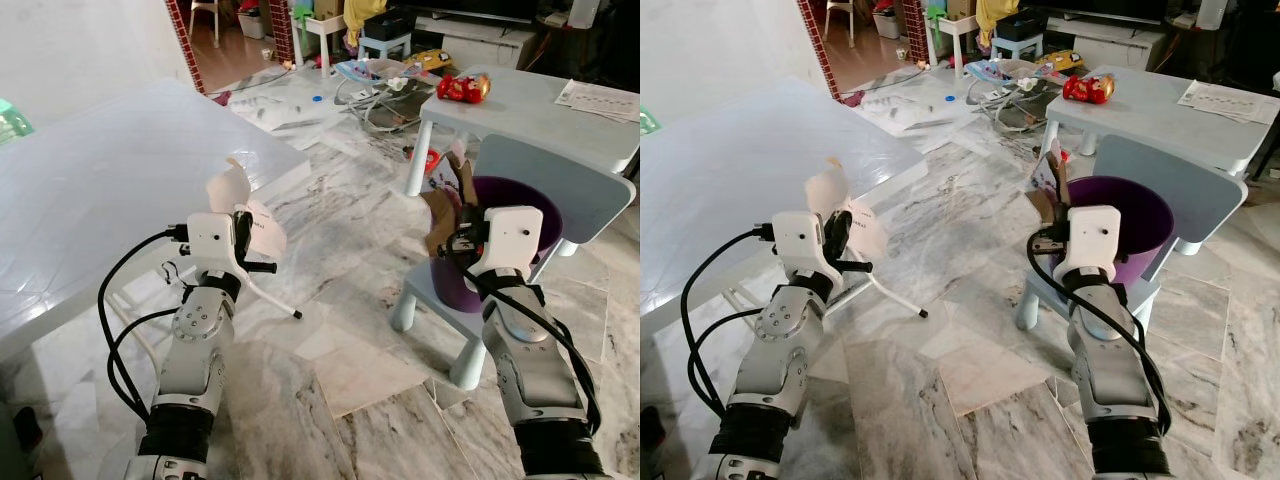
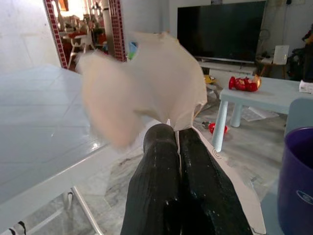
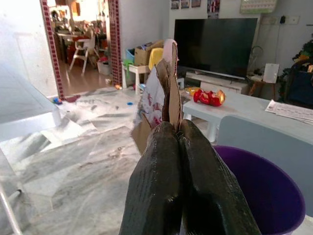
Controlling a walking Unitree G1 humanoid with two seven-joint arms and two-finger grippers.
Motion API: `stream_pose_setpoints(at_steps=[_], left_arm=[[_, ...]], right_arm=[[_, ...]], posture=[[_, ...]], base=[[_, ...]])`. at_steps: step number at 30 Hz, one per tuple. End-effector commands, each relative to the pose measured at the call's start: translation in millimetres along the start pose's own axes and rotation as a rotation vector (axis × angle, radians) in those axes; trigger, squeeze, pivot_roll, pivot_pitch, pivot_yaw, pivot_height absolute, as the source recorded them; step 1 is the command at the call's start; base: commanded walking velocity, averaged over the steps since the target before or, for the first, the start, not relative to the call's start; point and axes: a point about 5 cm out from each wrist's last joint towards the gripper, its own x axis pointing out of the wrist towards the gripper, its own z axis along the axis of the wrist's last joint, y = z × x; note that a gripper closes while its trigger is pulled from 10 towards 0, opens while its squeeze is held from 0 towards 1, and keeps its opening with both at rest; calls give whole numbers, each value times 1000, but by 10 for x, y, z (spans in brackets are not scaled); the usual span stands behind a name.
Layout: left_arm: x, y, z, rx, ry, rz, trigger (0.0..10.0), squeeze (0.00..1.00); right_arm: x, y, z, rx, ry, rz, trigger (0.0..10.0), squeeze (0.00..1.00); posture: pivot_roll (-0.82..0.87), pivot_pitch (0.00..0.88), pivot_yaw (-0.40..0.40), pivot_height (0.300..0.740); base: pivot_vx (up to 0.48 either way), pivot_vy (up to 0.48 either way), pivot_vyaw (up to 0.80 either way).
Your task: Picking trash to rubbish bin
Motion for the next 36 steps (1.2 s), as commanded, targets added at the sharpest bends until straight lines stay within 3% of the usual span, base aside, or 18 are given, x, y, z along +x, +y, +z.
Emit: stream_pose_setpoints(at_steps=[1,6,24,36], left_arm=[[-1,52,4,17,5,9,10000,0],[-6,52,1,22,6,5,10000,0],[-17,31,-34,27,20,-2,10000,0],[-19,25,-48,30,28,-8,10000,0]], right_arm=[[19,76,57,12,-25,23,0,0],[22,76,54,14,-20,22,0,0],[28,69,55,11,-23,23,0,0],[24,78,57,9,-26,26,0,0]], posture=[[-93,50,95,740],[-93,51,96,740],[-94,51,92,740],[-95,52,95,740]], base=[[360,0,0],[348,0,0],[342,0,-775],[342,0,0]])
